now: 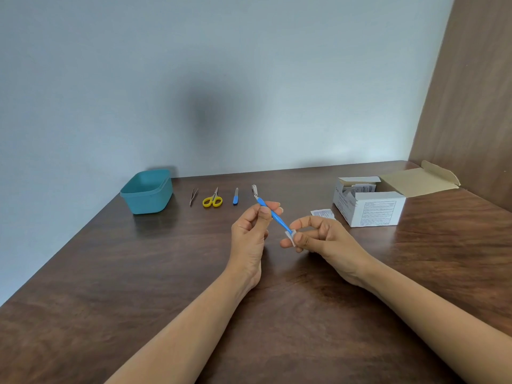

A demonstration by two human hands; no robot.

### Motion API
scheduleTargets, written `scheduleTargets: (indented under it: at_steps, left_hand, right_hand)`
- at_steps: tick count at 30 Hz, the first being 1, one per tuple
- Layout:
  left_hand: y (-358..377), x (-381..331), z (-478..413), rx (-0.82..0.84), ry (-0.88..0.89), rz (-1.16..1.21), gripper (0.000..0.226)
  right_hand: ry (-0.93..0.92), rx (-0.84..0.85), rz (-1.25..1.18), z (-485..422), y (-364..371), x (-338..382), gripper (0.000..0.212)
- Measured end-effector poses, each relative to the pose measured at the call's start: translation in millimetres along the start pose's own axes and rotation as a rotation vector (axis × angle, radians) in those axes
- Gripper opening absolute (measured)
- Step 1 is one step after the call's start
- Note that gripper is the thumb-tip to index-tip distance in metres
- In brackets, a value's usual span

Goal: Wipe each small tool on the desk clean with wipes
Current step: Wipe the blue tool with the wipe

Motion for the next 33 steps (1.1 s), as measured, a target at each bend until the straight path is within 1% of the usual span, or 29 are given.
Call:
scheduleTargets:
  at_steps: [5, 7, 10, 11, 14, 16, 20, 22, 26, 27, 30, 33]
  left_hand:
    - [0.8, -0.2, -0.4, 0.009, 0.0, 0.008, 0.019]
    - [1.2, 0.0, -0.5, 0.018, -0.002, 0.001, 0.017]
    - [2.9, 0.3, 0.0, 0.036, 0.0, -0.028, 0.017]
    - [3.7, 0.2, 0.4, 0.042, 0.003, -0.041, 0.018]
    - [4.3, -0.4, 0.8, 0.046, 0.007, -0.042, 0.02]
    - [3.3, -0.6, 0.7, 0.036, 0.005, -0.031, 0.019]
    - [2.5, -0.4, 0.2, 0.023, 0.004, -0.006, 0.018]
    - [1.8, -0.2, -0.3, 0.017, 0.001, 0.005, 0.016]
    - [1.5, -0.3, 0.1, 0.02, 0.0, 0.009, 0.017]
    - [2.0, -0.6, 0.3, 0.025, 0.0, 0.007, 0.017]
    - [3.1, -1.3, 1.5, 0.031, -0.007, -0.001, 0.015]
    - [3.3, -1.7, 1.7, 0.027, -0.011, 0.007, 0.021]
  right_hand:
    - [0.032, -0.092, 0.024, 0.7, -7.5, -5.4, 0.037]
    - [0.026, -0.094, 0.021, 0.7, -8.0, -4.8, 0.03]
    - [-0.006, -0.065, 0.003, 0.2, -3.9, -0.1, 0.009]
    - [-0.011, -0.057, -0.005, 0.1, -2.9, 0.7, 0.008]
    - [-0.013, -0.031, -0.023, -0.2, -0.9, 1.5, 0.01]
    - [-0.002, -0.034, -0.015, -0.5, -1.5, 0.1, 0.019]
    - [0.042, -0.104, 0.035, 0.1, -8.3, -4.3, 0.038]
    - [0.036, -0.114, 0.049, -0.1, -9.0, -2.7, 0.036]
    - [-0.011, -0.073, -0.006, -0.9, -4.3, 1.0, 0.006]
    - [-0.017, -0.061, -0.014, -0.8, -3.8, 1.4, 0.004]
    - [-0.017, -0.035, -0.034, -0.7, -4.4, 1.3, 0.009]
    - [0.003, -0.044, -0.051, -0.8, -5.7, -0.7, 0.019]
Point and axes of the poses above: each hand's wrist, its own z-axis away from the middle knuckle, its own y-axis out of the palm, x = y × z, the point moved 7 cm from there along -z, towards the middle knuckle, and after that the axes turned 10 degrees about -y, right-handed, at the moved point
